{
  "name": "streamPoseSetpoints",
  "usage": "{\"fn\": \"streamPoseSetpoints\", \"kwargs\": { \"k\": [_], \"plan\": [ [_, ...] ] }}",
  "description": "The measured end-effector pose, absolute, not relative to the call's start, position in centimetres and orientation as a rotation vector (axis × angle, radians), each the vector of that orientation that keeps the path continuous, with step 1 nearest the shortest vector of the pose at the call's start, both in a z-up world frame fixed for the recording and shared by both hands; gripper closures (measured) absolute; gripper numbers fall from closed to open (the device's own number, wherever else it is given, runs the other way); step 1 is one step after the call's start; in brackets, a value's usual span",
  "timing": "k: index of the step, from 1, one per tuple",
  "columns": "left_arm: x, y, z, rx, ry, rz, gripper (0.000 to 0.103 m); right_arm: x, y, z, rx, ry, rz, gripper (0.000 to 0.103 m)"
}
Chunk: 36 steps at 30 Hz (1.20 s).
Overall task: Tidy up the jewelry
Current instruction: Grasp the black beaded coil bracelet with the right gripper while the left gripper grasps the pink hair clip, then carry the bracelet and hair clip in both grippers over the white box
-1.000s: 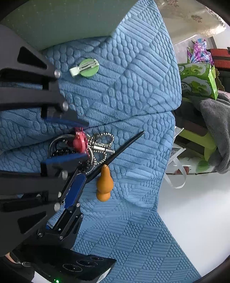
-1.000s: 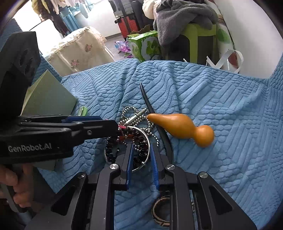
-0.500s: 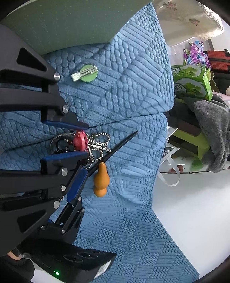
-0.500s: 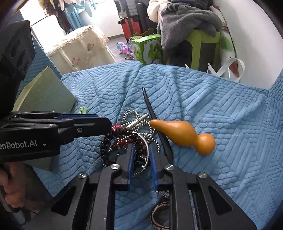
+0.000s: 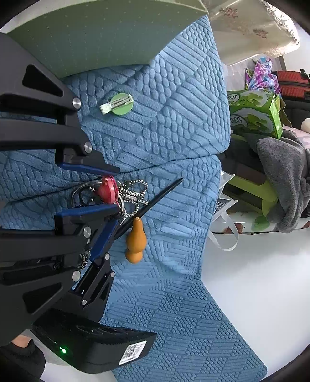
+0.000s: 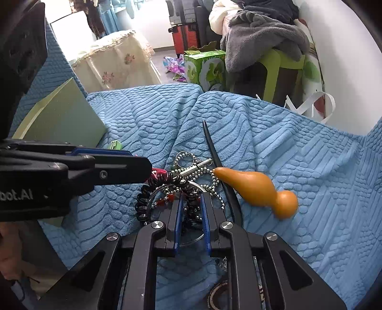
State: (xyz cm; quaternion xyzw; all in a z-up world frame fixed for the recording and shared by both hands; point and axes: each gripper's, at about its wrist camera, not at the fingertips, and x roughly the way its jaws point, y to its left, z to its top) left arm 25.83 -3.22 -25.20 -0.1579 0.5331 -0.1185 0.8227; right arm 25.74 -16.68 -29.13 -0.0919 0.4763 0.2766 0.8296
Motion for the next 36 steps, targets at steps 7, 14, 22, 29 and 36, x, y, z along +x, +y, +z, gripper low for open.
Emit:
{"fn": "streamPoseSetpoints", "kwargs": {
  "k": [7, 14, 22, 29, 36],
  "plan": [
    [25.2, -2.5, -24.1, -0.342, 1.108, -0.236, 0.078, 25.5, -17.2, -27.9, -0.182, 0.980, 0.557, 0.096],
    [24.1, -2.2, -22.8, -0.348, 1.074, -0.226, 0.078, 24.9, -18.4, -26.4, -0.169, 0.968, 0.479, 0.096],
    [21.9, -2.6, -21.6, -0.314, 1.038, -0.217, 0.078, 23.2, -19.4, -25.9, -0.102, 1.013, 0.440, 0.096],
    [19.8, -2.3, -20.4, -0.293, 1.016, -0.207, 0.078, 21.9, -20.6, -24.4, -0.017, 1.029, 0.425, 0.096],
    [18.4, -2.0, -16.8, -0.228, 0.941, -0.214, 0.078, 20.3, -20.5, -19.2, 0.006, 0.916, 0.423, 0.096]
  ]
}}
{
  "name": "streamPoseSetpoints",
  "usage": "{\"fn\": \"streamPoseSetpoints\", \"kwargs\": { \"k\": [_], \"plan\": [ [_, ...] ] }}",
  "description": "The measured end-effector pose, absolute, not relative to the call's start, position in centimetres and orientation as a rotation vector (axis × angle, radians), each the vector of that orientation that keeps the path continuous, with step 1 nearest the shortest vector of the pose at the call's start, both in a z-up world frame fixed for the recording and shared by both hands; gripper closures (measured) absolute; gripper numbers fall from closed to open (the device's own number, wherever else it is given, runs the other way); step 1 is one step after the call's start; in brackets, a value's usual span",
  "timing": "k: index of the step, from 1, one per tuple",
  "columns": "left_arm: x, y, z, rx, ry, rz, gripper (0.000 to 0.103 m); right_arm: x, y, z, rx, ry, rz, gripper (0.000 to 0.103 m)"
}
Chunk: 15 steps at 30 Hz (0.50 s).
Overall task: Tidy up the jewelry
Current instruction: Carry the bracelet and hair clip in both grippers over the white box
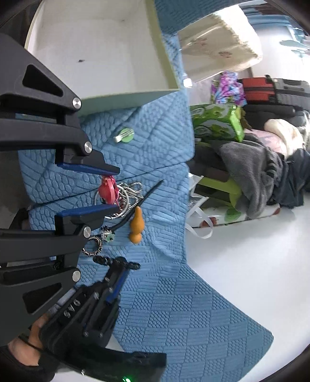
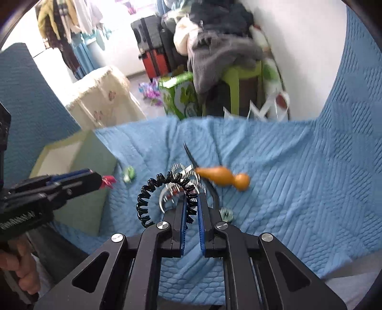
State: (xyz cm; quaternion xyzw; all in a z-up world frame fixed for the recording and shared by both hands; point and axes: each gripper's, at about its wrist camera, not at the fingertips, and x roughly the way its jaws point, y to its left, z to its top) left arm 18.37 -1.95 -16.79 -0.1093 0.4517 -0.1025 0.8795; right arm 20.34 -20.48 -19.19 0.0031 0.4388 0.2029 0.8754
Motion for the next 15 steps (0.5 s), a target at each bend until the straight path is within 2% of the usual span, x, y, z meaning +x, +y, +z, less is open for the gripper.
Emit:
{"fn": "streamPoseSetpoints", "kwargs": {
  "k": [15],
  "plan": [
    [14.9, 3.5, -8.6, -0.238, 0.719, -0.137, 0.078, 18.8, -15.6, -8.5, 0.032, 0.728, 0.509, 0.096]
  ]
}}
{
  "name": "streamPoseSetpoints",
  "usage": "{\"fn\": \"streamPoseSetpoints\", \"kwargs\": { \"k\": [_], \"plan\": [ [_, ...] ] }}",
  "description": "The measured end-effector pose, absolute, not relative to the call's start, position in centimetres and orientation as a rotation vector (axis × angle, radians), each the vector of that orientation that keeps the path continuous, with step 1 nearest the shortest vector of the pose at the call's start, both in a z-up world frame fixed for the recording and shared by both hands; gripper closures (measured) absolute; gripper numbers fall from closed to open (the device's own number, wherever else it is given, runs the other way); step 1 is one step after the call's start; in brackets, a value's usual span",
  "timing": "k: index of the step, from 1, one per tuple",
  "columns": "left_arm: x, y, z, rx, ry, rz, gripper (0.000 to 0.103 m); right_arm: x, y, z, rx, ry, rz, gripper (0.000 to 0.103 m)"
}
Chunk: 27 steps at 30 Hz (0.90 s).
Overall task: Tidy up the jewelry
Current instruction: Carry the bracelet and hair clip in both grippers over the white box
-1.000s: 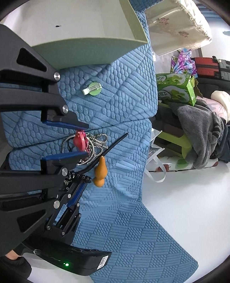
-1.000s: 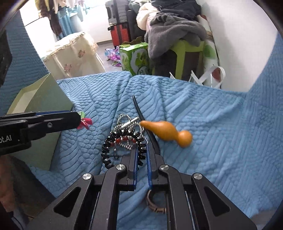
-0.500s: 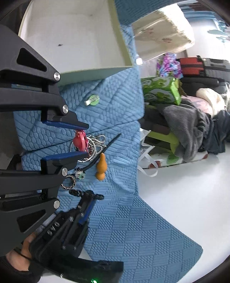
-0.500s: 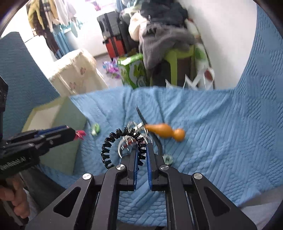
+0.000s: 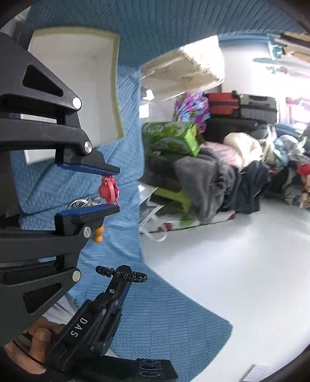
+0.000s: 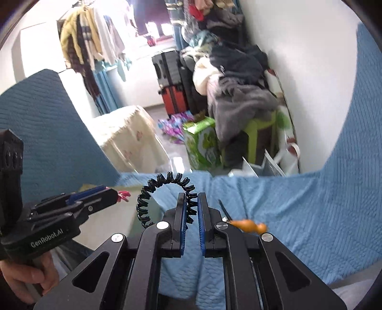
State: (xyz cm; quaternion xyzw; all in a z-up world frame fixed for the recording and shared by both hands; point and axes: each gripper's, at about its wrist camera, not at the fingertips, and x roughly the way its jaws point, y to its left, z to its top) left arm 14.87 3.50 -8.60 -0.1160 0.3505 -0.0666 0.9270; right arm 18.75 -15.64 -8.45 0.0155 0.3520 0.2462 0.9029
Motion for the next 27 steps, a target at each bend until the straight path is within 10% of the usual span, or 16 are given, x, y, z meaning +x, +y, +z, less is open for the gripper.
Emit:
{"fn": "streamPoseSetpoints", "kwargs": {
  "k": [27],
  "plan": [
    [16.1, 14.4, -15.5, -0.344, 0.913, 0.114, 0.078, 22.0, 0.3, -16.3, -0.107, 1.073, 0.743, 0.095]
  ]
}}
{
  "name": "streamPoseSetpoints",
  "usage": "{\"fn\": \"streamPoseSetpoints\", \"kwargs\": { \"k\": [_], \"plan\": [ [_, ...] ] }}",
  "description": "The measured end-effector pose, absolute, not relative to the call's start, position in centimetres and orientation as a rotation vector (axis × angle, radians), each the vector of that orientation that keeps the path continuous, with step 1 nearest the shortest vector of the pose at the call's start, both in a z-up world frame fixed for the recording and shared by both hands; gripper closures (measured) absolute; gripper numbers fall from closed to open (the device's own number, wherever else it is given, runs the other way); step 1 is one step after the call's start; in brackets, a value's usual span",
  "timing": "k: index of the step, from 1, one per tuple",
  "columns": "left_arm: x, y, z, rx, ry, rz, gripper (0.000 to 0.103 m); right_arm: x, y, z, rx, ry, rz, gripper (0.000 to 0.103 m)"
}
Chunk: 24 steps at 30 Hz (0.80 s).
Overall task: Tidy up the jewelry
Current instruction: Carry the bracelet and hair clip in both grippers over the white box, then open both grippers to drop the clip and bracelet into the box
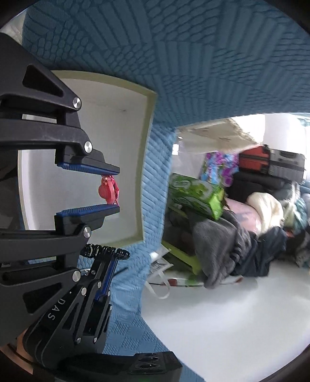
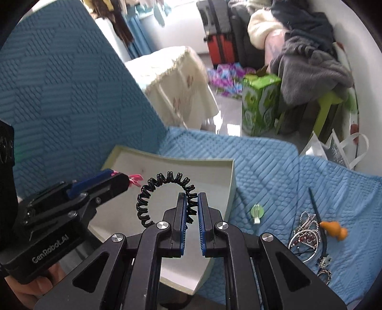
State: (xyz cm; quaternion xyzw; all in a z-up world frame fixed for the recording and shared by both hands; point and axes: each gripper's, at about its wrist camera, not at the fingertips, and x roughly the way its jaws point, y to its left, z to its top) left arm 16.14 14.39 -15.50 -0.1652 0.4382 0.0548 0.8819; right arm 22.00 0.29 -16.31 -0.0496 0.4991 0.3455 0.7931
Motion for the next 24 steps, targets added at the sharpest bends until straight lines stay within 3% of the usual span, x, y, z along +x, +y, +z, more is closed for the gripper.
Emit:
{"fn": "streamPoseSetpoints", "kwargs": {
  "k": [15, 16, 18, 19, 20, 24],
  "plan": [
    [16.2, 15.6, -17.7, -0.383, 0.989, 0.157, 0.077, 23.5, 0.8, -18.7, -0.165, 1.158, 0.735, 0.092],
    [16.2, 15.6, -17.7, -0.385, 0.990, 0.160, 0.072, 23.6, 0.8, -18.6, -0.167, 1.154, 0.740, 0.085],
    [16.3, 15.8, -17.5, -0.380, 0.993, 0.185, 0.050, 23.6, 0.5, -18.2, -0.169, 1.138, 0.738, 0.072],
    [16.2, 15.9, -17.3, -0.374, 0.990, 0.208, 0.035, 23.5, 0.3, -17.8, -0.175, 1.122, 0.741, 0.070],
    [15.9, 15.9, -16.9, -0.367, 0.971, 0.221, 0.029, 23.5, 0.3, -17.5, -0.181, 1.112, 0.745, 0.070],
    [15.4, 16.1, -15.8, -0.372, 0.920, 0.217, 0.026, 23.5, -0.8, -16.4, -0.180, 1.074, 0.752, 0.066]
  ]
}}
